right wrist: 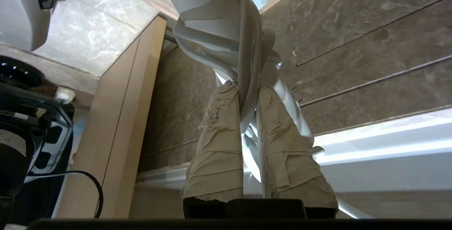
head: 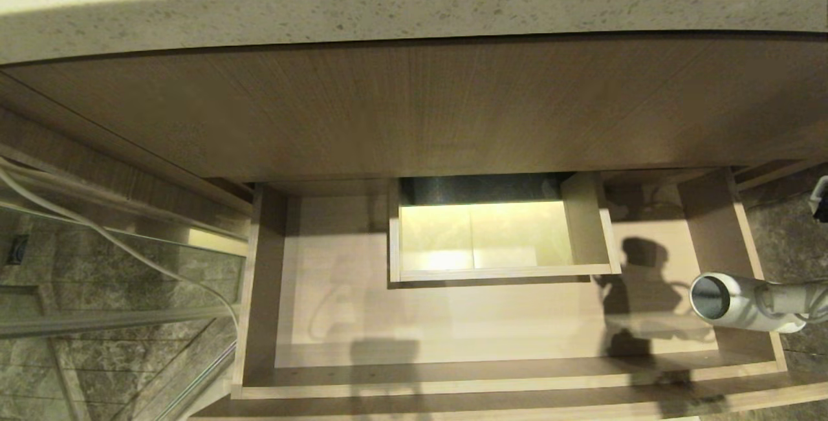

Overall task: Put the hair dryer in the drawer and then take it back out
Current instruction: Put it into the drawer

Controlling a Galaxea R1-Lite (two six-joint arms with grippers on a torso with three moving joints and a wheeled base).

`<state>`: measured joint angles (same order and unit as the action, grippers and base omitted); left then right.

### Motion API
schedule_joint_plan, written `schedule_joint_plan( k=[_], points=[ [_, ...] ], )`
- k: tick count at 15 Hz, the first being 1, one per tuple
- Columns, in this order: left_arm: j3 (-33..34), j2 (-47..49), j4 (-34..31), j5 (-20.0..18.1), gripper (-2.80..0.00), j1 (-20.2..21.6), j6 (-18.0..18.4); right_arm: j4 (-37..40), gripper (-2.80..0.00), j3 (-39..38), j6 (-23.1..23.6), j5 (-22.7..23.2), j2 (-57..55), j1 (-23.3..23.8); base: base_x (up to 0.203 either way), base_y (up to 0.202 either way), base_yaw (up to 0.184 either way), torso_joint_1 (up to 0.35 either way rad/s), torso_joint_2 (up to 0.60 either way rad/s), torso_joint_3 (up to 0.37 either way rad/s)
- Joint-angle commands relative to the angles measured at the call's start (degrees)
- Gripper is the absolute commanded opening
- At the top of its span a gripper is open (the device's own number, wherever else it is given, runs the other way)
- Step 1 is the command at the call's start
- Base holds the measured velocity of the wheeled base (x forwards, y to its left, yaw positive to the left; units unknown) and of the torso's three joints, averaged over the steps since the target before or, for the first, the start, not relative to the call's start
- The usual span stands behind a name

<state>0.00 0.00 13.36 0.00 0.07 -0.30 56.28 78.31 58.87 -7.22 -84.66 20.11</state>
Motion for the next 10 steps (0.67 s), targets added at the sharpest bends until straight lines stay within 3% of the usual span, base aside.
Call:
schedule_joint_plan(
  k=[1,10],
  points=[
    [2.29,0.0,0.09,-0.07,-2.8,0.01,-0.05,0.58,-2.8,-0.21,0.09,-0.17,-0.86,0.01,0.0,0.0,0.0,0.0,0.0,0.0],
    [2.29,0.0,0.09,0.0,-2.8,0.01,-0.05,2.89,-2.8,-1.34,-0.62,-0.48,-3.86,1.3,0.0,0.0,0.0,0.0,0.0,0.0]
  ],
)
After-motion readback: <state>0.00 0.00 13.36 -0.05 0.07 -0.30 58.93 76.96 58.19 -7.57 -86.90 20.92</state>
